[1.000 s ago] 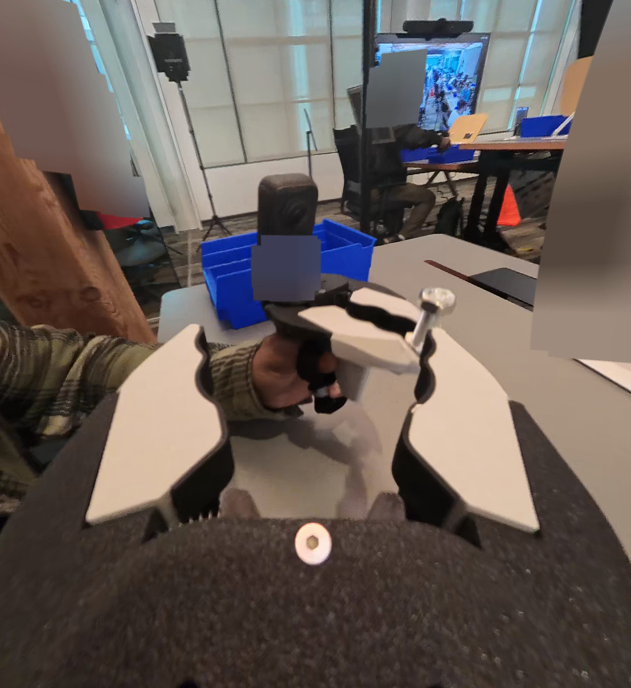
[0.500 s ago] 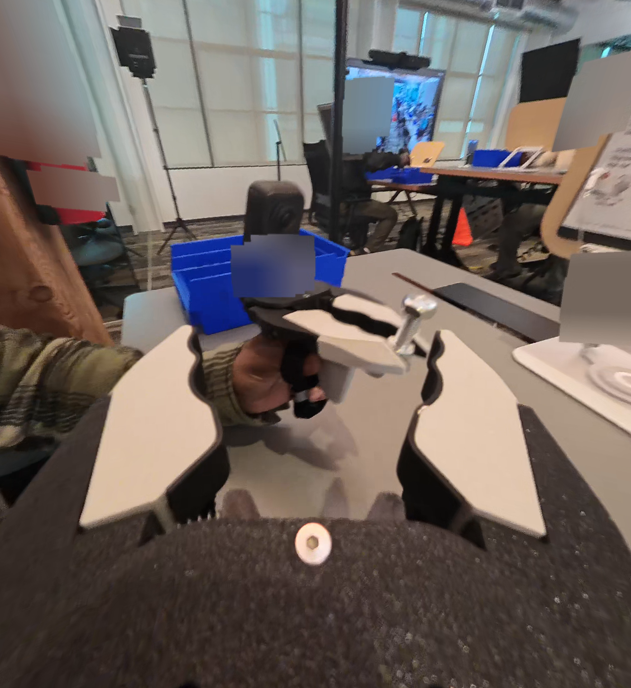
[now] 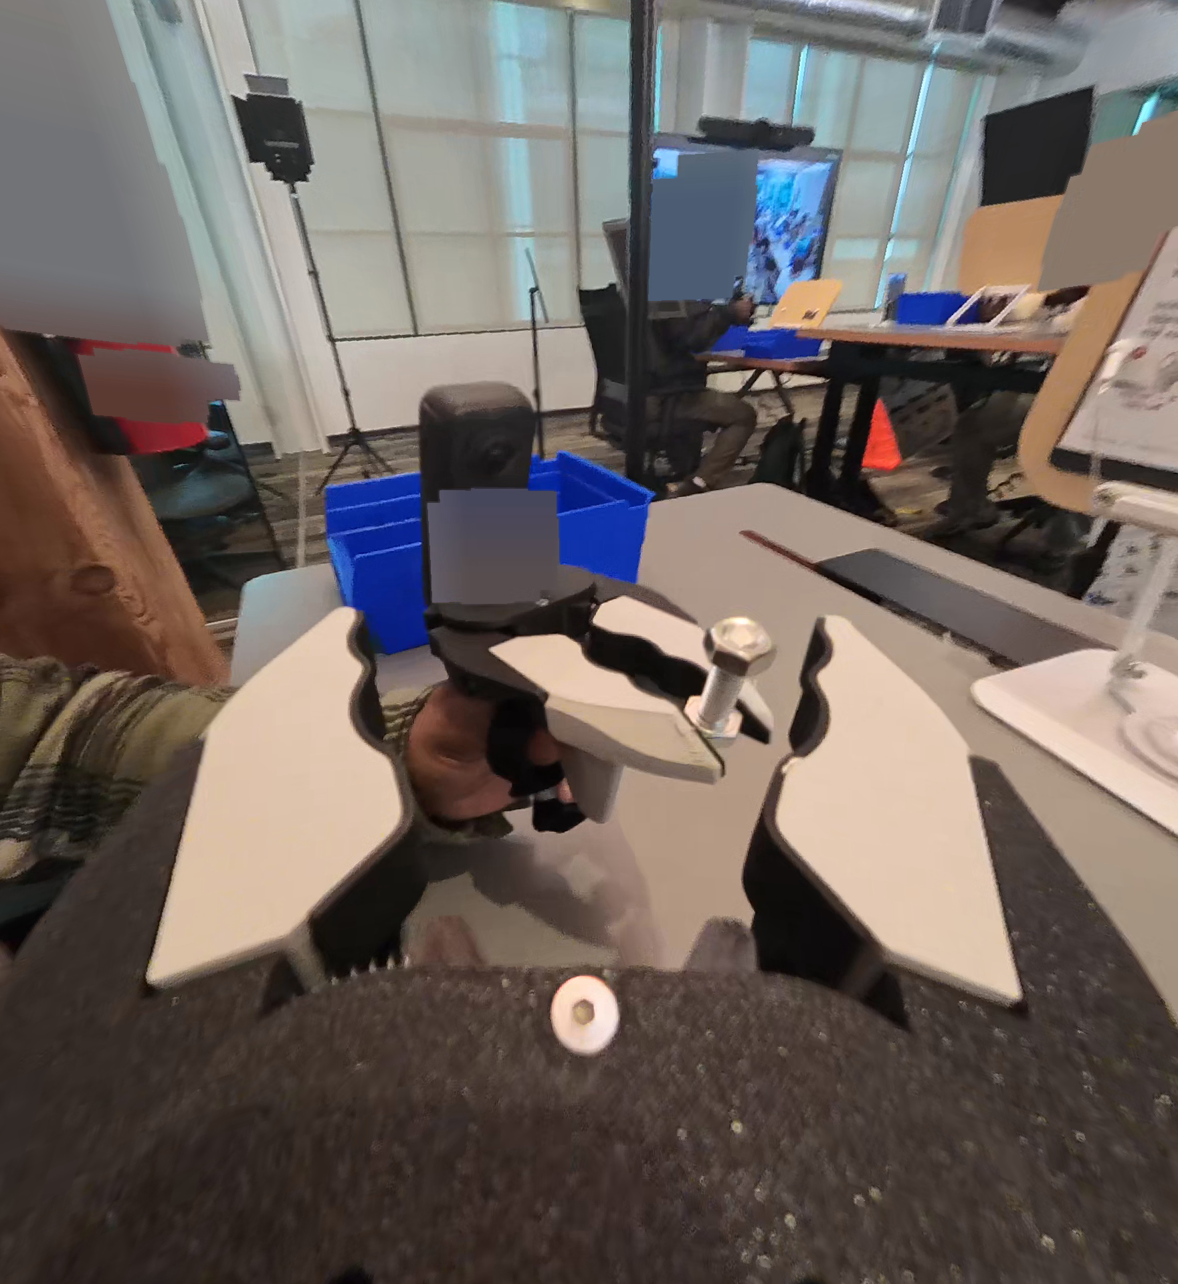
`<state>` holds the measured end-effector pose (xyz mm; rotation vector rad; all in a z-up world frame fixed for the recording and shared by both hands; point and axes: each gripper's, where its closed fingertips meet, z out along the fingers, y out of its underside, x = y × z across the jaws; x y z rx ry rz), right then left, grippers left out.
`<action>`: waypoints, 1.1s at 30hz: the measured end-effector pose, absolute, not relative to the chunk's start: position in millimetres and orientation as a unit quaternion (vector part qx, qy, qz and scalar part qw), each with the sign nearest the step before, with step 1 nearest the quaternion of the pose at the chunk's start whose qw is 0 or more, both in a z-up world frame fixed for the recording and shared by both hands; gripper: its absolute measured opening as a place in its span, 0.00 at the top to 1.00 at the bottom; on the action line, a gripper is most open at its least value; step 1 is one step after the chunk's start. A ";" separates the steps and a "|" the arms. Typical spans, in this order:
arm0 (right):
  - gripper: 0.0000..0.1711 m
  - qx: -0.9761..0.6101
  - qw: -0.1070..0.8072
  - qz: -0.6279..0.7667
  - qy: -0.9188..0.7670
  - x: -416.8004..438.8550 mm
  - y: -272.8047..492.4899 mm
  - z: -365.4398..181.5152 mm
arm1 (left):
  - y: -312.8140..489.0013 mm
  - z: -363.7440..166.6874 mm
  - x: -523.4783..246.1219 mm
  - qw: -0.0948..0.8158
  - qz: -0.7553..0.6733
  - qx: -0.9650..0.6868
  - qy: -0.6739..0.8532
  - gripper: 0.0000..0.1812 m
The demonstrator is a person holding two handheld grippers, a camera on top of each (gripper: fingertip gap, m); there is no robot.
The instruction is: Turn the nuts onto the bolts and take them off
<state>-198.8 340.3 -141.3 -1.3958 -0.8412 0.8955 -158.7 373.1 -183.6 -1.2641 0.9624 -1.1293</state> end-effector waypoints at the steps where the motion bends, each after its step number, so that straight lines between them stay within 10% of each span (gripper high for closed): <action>1: 0.33 -0.602 0.583 0.400 -0.371 -203.9 337.0 -145.4 | 372.6 -182.9 -158.8 0.563 -0.477 -0.536 0.410 0.90; 33: 0.36 -0.593 0.617 0.389 -0.341 -184.5 336.1 -139.9 | 369.6 -185.4 -154.2 0.557 -0.478 -0.535 0.419 0.90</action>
